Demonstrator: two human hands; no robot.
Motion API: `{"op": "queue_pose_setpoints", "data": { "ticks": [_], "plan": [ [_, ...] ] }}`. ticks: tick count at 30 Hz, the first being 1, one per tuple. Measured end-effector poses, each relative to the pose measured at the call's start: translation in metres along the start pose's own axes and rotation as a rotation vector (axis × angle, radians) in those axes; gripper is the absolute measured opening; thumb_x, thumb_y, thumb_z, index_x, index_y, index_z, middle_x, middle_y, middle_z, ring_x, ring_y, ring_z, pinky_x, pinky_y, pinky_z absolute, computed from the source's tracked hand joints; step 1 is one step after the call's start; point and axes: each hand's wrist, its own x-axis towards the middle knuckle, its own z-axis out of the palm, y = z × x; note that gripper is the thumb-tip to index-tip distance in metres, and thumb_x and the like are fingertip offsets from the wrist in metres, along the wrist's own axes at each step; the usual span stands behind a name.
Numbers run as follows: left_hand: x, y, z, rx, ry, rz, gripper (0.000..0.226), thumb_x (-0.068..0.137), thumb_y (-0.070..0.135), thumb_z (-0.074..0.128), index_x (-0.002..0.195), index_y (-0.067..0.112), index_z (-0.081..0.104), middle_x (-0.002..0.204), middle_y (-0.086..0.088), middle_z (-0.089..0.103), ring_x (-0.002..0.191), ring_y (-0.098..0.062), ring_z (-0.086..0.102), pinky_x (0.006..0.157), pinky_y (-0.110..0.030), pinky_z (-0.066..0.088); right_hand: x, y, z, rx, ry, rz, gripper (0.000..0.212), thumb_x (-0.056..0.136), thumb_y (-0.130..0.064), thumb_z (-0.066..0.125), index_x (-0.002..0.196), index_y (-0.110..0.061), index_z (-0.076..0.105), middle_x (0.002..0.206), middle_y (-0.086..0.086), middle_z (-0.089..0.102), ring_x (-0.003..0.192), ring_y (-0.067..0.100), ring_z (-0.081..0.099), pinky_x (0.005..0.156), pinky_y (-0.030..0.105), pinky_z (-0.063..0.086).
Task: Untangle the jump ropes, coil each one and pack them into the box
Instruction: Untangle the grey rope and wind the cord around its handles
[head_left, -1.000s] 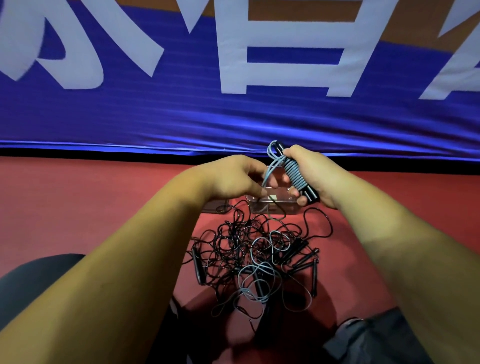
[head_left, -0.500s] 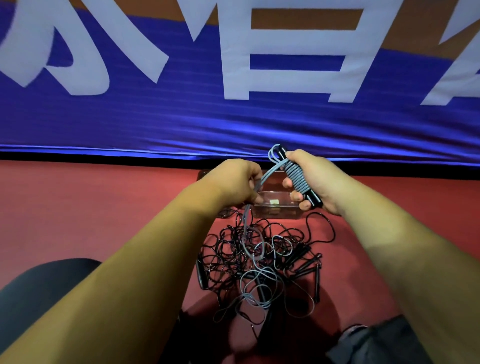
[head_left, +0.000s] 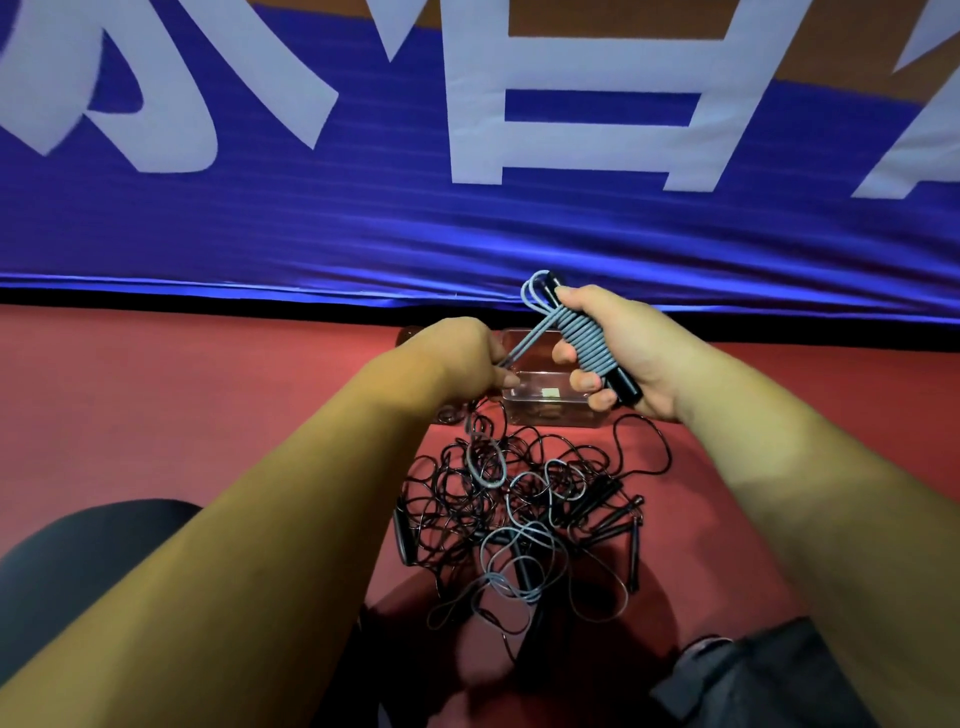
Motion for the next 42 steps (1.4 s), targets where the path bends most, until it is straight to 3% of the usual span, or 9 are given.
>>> {"op": "queue_pose_setpoints", "data": {
  "ticks": [4,10,13,17,21,29,33,39,42],
  "plan": [
    [0.002,-0.007,0.009,-0.12,-0.033,0.0,0.024,0.091,0.038,0.08,0.085,0.015,0.079,0.086,-0.015,0.076,0.071,-0.021,0.062,0.084,-0.039,0.061,-0.004,0.0,0.007,0.035,-0.112,0.036,0.035,0.105,-0.05,0.052,0.092,-0.018,0.055,0.074,0.003,0.054,0.048,0.016,0.036,0.043,0.019,0.023],
    [-0.001,-0.009,0.008,-0.13,0.137,0.119,0.012,0.094,0.021,0.072,0.082,0.02,0.073,0.076,0.003,0.071,0.065,-0.01,0.059,0.064,-0.027,0.045,-0.015,0.004,0.002,-0.069,-0.371,0.198,0.043,0.1,-0.055,0.055,0.102,-0.013,0.058,0.08,0.005,0.056,0.044,0.012,0.039,0.038,0.016,0.027],
    [-0.006,-0.011,0.006,-0.307,0.072,0.266,0.016,0.09,0.002,0.072,0.086,0.015,0.08,0.082,0.0,0.077,0.07,-0.008,0.065,0.07,-0.027,0.053,-0.022,0.009,0.0,-0.133,-0.495,0.33,0.044,0.099,-0.055,0.054,0.101,-0.012,0.062,0.08,0.008,0.059,0.041,0.011,0.043,0.036,0.015,0.032],
    [-0.005,-0.002,-0.002,-0.344,-0.052,0.339,0.019,0.083,0.005,0.082,0.089,0.023,0.083,0.088,0.002,0.08,0.079,-0.01,0.071,0.084,-0.029,0.056,-0.024,0.02,0.002,-0.296,-0.598,0.47,0.047,0.097,-0.054,0.056,0.11,-0.01,0.068,0.084,0.013,0.065,0.043,0.015,0.048,0.038,0.017,0.037],
    [-0.006,0.008,-0.008,-0.109,0.067,0.398,0.017,0.077,0.011,0.083,0.087,0.025,0.082,0.079,0.012,0.075,0.069,0.0,0.066,0.069,-0.019,0.049,-0.015,0.029,0.004,-0.49,-0.43,0.487,0.06,0.102,-0.057,0.059,0.135,-0.007,0.061,0.095,0.018,0.066,0.051,0.019,0.055,0.04,0.02,0.041],
    [-0.01,0.018,-0.01,0.366,0.139,0.362,0.016,0.094,0.028,0.07,0.11,0.032,0.073,0.098,0.007,0.074,0.09,-0.019,0.066,0.081,-0.037,0.055,0.001,0.027,-0.007,-0.218,0.011,0.368,0.029,0.108,-0.044,0.057,0.103,-0.015,0.059,0.075,0.005,0.059,0.051,0.017,0.051,0.045,0.023,0.044],
    [-0.01,0.016,0.002,0.358,0.187,0.234,0.009,0.091,0.022,0.072,0.095,0.029,0.068,0.091,0.003,0.07,0.086,-0.026,0.066,0.076,-0.04,0.056,0.002,0.018,-0.009,-0.039,0.039,0.275,0.021,0.105,-0.039,0.061,0.105,-0.018,0.06,0.08,0.005,0.06,0.057,0.02,0.053,0.051,0.029,0.048],
    [-0.002,0.016,0.011,0.346,0.234,0.076,0.038,0.088,0.053,0.077,0.075,0.023,0.057,0.08,0.003,0.063,0.08,-0.026,0.062,0.068,-0.034,0.045,0.002,0.014,-0.003,0.025,0.049,0.181,0.044,0.097,-0.066,0.059,0.099,-0.022,0.058,0.074,0.003,0.055,0.052,0.02,0.048,0.051,0.025,0.041],
    [-0.003,0.017,0.015,0.069,0.119,0.048,0.036,0.086,0.045,0.083,0.077,0.016,0.062,0.073,-0.003,0.069,0.07,-0.028,0.071,0.064,-0.039,0.059,0.001,0.015,0.003,0.002,0.076,0.143,0.045,0.101,-0.066,0.054,0.093,-0.022,0.056,0.067,0.001,0.052,0.049,0.018,0.042,0.048,0.022,0.036]
  ]
}}
